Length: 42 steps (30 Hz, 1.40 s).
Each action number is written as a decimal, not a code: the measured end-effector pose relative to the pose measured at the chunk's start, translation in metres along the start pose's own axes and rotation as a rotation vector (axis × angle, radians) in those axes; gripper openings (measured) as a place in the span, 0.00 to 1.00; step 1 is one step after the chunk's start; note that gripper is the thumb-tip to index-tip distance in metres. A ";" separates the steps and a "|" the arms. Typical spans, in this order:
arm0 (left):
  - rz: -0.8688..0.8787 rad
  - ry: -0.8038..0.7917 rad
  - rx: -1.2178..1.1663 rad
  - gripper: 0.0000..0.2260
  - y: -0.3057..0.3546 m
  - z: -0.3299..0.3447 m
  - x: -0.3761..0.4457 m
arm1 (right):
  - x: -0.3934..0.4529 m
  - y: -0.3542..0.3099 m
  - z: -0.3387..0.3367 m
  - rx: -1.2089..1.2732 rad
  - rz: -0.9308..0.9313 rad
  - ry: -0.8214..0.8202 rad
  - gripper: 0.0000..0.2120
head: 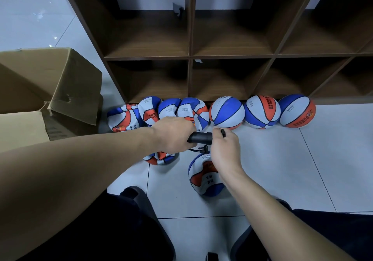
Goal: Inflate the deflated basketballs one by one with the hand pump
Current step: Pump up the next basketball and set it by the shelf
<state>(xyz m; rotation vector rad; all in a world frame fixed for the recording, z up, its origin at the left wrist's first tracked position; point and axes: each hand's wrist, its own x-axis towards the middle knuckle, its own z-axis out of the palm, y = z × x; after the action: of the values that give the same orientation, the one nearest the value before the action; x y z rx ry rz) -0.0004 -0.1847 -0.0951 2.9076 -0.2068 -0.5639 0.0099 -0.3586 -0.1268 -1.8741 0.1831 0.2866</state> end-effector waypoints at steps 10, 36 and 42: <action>-0.051 -0.052 -0.044 0.10 -0.032 -0.006 0.000 | 0.033 -0.005 -0.059 0.053 0.098 0.134 0.21; -0.018 0.031 -0.029 0.11 -0.002 0.002 0.003 | 0.005 -0.011 -0.015 -0.040 -0.028 0.087 0.18; 0.005 0.000 -0.019 0.12 -0.001 0.004 0.005 | 0.001 -0.006 -0.003 -0.099 -0.030 0.039 0.16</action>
<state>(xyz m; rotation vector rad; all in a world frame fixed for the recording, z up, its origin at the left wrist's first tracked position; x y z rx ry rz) 0.0025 -0.1851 -0.1010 2.8878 -0.2073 -0.5615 0.0128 -0.3591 -0.1206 -1.9800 0.1701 0.2421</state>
